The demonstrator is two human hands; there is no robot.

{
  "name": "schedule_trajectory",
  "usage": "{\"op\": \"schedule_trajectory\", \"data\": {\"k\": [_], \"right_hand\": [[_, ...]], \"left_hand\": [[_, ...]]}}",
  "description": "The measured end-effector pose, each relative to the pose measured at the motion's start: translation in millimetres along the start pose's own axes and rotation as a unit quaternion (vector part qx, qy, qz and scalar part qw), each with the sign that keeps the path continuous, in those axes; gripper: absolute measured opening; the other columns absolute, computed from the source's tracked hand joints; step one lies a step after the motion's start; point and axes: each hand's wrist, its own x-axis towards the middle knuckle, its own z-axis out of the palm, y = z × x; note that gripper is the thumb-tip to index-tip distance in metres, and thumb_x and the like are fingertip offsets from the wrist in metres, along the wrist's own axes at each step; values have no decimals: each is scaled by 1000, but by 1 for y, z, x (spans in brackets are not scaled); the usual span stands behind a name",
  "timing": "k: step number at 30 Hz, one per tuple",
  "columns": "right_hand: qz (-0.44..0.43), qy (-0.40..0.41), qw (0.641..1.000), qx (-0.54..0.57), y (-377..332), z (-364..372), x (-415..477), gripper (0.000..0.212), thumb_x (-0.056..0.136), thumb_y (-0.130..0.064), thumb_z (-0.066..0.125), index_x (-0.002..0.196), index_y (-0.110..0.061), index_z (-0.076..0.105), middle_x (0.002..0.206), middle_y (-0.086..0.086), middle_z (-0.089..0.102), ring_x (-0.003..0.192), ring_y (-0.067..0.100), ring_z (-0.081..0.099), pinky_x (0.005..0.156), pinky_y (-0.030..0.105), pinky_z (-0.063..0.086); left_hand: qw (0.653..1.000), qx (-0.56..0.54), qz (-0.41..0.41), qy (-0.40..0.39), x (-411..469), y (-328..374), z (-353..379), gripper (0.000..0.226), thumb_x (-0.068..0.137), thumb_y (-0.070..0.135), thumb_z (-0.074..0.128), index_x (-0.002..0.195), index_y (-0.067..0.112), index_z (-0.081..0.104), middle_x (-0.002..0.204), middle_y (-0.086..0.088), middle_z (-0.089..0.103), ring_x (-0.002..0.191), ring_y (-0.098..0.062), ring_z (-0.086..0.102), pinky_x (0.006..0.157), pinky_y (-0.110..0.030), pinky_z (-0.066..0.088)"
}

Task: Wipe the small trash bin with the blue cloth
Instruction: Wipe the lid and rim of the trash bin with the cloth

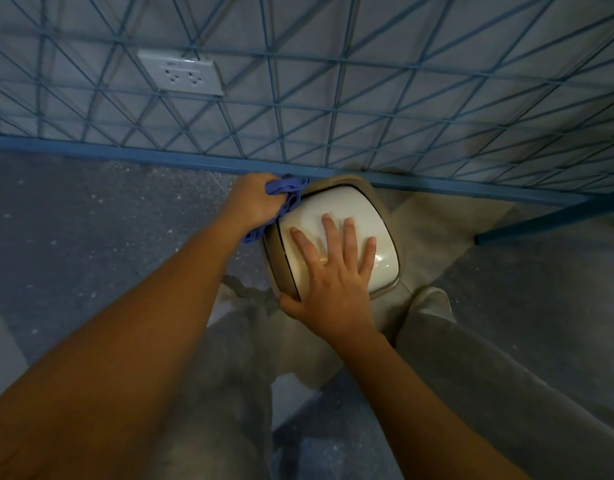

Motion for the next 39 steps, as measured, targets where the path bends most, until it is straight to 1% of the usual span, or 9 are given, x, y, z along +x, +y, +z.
{"op": "schedule_trajectory", "data": {"k": [2,5,11,15,18,22,28,33,39], "right_hand": [[6,-4,1000,3,2,-1,3,94,51,-63,67,135,-30,43,146,15,39,135,37,14,106,61,11],[9,-20,1000,14,4,-3,8,95,53,-63,67,137,-30,39,148,16,36,138,40,18,107,60,9],[3,-20,1000,17,6,-3,11,94,54,-61,68,137,-29,40,147,16,37,138,44,26,107,60,10],[-6,-36,999,12,6,-4,11,93,56,-61,68,139,-30,38,149,15,33,140,43,22,108,59,6],[-5,-38,999,6,7,-3,11,93,55,-62,67,138,-31,39,149,15,34,139,43,22,108,60,8],[-9,-26,1000,9,7,-2,13,92,55,-62,67,138,-30,40,149,15,34,139,43,23,107,59,6],[-88,-25,996,-15,16,-8,15,103,47,-64,72,135,-17,46,142,13,46,136,41,34,107,60,11],[-173,-55,979,-88,35,-25,26,99,39,-59,80,124,-16,57,141,16,46,133,47,35,104,64,8],[-176,-29,977,-113,76,-38,41,76,56,-19,81,127,-27,56,142,23,43,131,55,28,103,67,12]], "left_hand": [[1000,-13,-21,0,-2,0,1,8,86,9,52,80,9,58,73,-8,53,69,-19,47,50,-21,31],[994,-60,-87,6,-2,0,1,25,85,10,52,61,11,47,58,-3,43,56,-15,40,50,-24,29],[933,-258,-249,15,-9,-2,-2,17,86,8,51,69,9,53,83,-17,56,73,-25,55,71,-35,43],[996,-46,-75,3,-5,13,1,10,84,9,53,79,4,60,82,-15,57,71,-23,53,62,-29,36],[999,43,5,-17,10,23,11,20,84,6,52,98,0,65,100,-23,65,93,-33,60,69,-31,39],[999,43,-6,-5,22,20,12,19,86,6,50,95,-3,64,98,-25,65,93,-33,60,62,-28,34],[998,44,-54,-4,6,-8,0,17,86,6,48,70,7,51,66,-8,48,73,-20,47,49,-29,26],[991,57,-101,-62,-15,-19,-11,7,87,5,51,80,3,54,77,-18,50,77,-23,48,52,-27,31],[989,42,-118,-75,-37,-7,6,34,83,1,53,53,9,38,55,-8,40,55,-18,40,47,-26,29]]}}
